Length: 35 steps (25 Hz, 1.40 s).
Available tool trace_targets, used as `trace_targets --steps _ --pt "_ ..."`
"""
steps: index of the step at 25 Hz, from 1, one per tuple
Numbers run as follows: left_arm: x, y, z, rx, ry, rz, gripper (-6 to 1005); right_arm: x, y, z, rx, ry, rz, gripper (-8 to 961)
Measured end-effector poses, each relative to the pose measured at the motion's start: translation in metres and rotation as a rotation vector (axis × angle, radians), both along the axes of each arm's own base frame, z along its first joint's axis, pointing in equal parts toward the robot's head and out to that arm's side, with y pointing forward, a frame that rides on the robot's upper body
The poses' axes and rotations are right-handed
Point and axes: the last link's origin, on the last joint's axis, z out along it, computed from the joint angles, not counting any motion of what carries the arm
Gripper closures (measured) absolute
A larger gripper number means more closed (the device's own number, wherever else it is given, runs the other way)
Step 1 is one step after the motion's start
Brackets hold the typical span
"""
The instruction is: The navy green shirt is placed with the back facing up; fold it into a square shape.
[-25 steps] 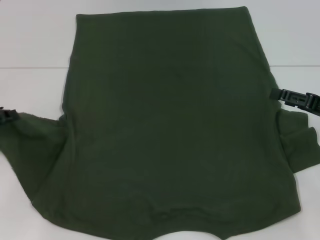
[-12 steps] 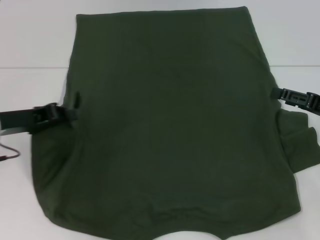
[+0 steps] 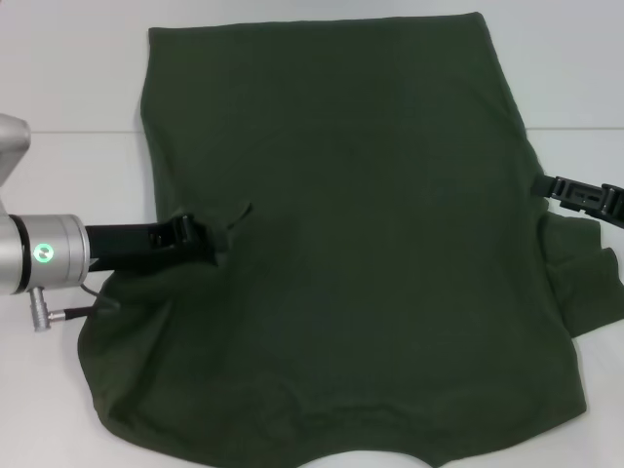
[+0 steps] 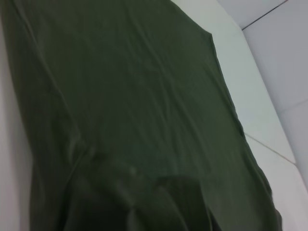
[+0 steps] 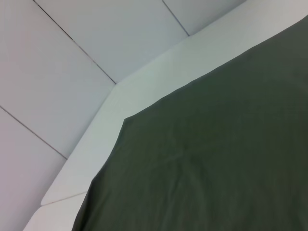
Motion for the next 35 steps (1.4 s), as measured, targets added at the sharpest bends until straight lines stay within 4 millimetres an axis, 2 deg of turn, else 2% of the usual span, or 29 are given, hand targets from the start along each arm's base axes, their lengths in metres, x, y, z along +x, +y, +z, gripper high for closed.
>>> trace_targets --steps 5,8,14,19,21,24,26,29,31,35 --pt "0.003 -0.01 0.003 -0.098 -0.036 -0.031 932 0.001 0.0 0.0 0.002 -0.002 -0.003 99" --pt "-0.003 -0.023 0.017 -0.133 -0.055 -0.06 913 0.002 0.0 0.001 0.004 -0.003 -0.007 99" --pt "-0.025 -0.038 0.052 0.023 -0.106 -0.123 666 0.004 0.0 0.0 0.008 -0.004 -0.021 99" --pt "-0.036 -0.043 0.048 0.047 -0.076 -0.15 413 0.005 0.0 0.0 0.01 -0.005 -0.023 99" --pt "-0.04 -0.047 0.046 0.043 -0.073 -0.147 352 0.004 0.001 0.0 0.008 -0.007 -0.021 99" --pt "-0.033 -0.057 0.044 0.068 -0.088 -0.295 261 0.004 0.0 0.002 -0.007 -0.016 -0.009 99" --pt "-0.024 -0.069 0.038 0.092 -0.075 -0.498 200 0.004 -0.003 0.007 -0.04 -0.028 0.013 99" --pt "-0.02 -0.074 0.029 0.131 -0.024 -0.639 170 0.005 -0.007 0.02 -0.091 -0.05 0.042 99" --pt "-0.02 -0.072 0.029 0.151 -0.006 -0.649 169 0.009 -0.007 0.031 -0.137 -0.068 0.007 99" --pt "-0.021 -0.065 0.037 0.169 -0.039 -0.574 169 0.023 -0.004 0.061 -0.21 -0.12 -0.172 100"
